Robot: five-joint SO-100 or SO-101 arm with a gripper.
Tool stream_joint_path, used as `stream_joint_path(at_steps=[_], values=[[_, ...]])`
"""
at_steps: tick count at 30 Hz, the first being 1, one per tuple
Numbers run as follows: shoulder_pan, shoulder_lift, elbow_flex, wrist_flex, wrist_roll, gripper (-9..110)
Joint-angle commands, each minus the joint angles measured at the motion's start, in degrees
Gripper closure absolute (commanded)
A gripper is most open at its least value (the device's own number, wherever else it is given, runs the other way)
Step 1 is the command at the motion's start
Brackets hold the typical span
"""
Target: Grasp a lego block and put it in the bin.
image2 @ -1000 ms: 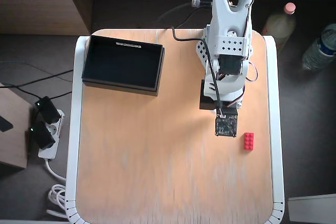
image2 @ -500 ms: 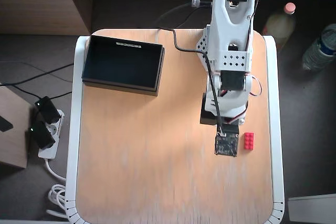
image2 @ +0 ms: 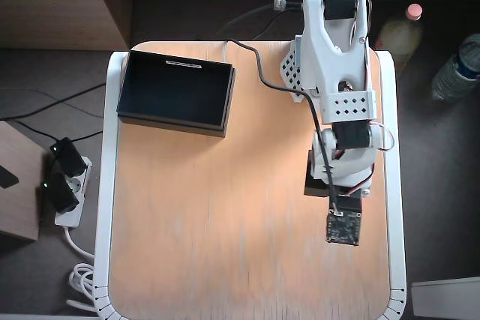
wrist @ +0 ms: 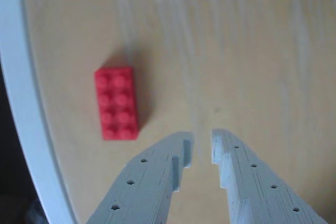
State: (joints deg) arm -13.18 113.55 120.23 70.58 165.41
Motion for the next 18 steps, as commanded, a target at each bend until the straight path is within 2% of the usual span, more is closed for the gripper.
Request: stream_joint_path(at_steps=[1,4,18], values=[[-3.08,-0.62,-7.56,1.93,-1.32,101],[-4.22,-1.93,-7.56,2.2,-2.2,100],[-4.22,-5.98,-7.56,-0.62,-4.13,83]])
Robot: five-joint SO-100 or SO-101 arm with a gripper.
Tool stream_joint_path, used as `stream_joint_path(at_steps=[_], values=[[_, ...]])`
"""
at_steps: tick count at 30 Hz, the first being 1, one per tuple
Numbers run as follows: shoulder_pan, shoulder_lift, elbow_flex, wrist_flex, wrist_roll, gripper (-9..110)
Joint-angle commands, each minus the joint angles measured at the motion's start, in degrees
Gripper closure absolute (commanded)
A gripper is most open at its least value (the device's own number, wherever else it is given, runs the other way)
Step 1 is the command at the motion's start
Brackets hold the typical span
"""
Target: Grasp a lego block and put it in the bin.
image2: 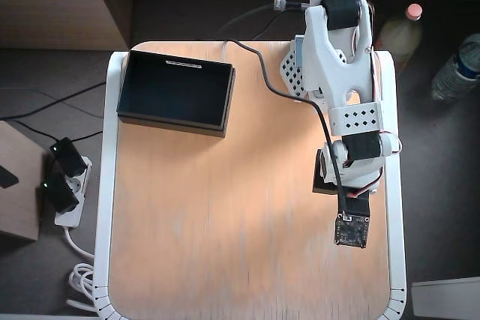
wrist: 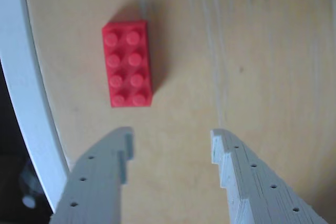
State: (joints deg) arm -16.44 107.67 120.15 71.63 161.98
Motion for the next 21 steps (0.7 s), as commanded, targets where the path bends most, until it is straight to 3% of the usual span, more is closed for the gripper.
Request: stream_joint_path(at_steps=[1,21], values=[[-0.97,-0.35,-7.47,-2.46,-0.79,82],[-2.29,-8.88,-7.47,-11.78,-4.39,80]])
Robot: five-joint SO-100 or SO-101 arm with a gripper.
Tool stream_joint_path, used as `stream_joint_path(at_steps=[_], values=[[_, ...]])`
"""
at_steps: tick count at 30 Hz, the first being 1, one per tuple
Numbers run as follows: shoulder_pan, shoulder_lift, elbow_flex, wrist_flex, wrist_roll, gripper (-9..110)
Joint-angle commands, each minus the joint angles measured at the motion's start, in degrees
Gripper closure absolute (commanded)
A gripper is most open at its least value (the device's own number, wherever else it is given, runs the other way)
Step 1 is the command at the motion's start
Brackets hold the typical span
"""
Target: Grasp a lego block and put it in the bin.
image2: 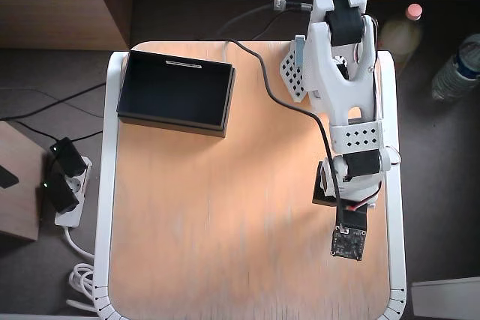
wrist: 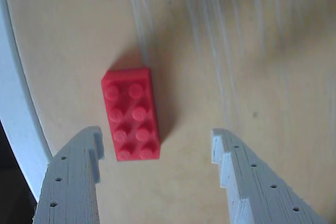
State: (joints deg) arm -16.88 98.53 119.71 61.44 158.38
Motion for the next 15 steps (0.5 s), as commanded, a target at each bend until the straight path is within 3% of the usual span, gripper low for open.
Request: stream_joint_path(at_steps=[1,15], values=[[-2.11,0.0,-7.03,-1.67,-0.97,80],[-3.16,-2.81,-7.03,-3.87,-2.37,80]])
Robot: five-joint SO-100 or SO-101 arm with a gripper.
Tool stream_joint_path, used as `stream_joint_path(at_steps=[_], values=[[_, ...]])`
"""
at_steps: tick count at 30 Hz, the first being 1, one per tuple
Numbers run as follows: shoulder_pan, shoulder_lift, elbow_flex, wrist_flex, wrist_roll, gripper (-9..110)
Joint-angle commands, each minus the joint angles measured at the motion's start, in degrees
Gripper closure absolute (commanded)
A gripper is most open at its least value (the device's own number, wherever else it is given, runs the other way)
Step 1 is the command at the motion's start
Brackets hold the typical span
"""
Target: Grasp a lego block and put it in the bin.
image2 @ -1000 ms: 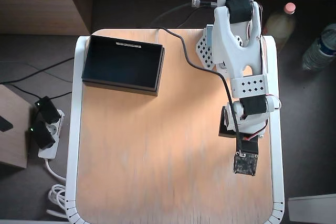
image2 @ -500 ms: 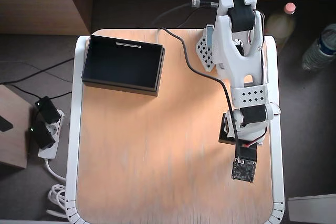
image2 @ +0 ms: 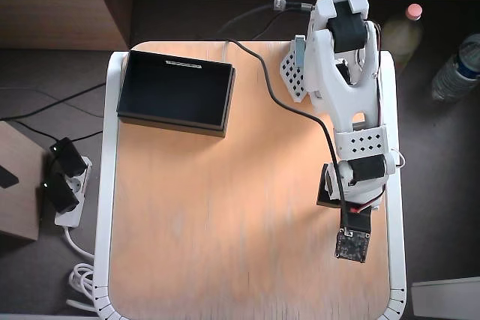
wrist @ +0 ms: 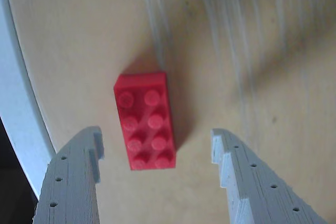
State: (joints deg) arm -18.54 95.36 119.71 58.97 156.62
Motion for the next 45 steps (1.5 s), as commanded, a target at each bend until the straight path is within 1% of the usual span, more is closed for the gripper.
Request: stream_joint_path(at_steps=[1,6,12,16,20,24,33,41,45], values=[[-1.49,0.0,-7.03,-1.67,-0.62,80],[-1.58,-0.88,-7.03,-2.2,-0.62,81],[-1.58,-1.41,-7.03,-2.29,-0.35,85],[-1.49,-1.41,-7.03,-2.29,-0.44,91],[-1.41,-1.41,-7.03,-2.29,-0.35,93],[-1.32,-1.41,-6.94,-2.29,-0.35,101],[0.88,-0.53,-6.86,-2.2,0.26,101],[8.79,6.59,-6.94,-1.05,3.16,101],[12.83,10.72,-6.94,2.81,4.39,101]])
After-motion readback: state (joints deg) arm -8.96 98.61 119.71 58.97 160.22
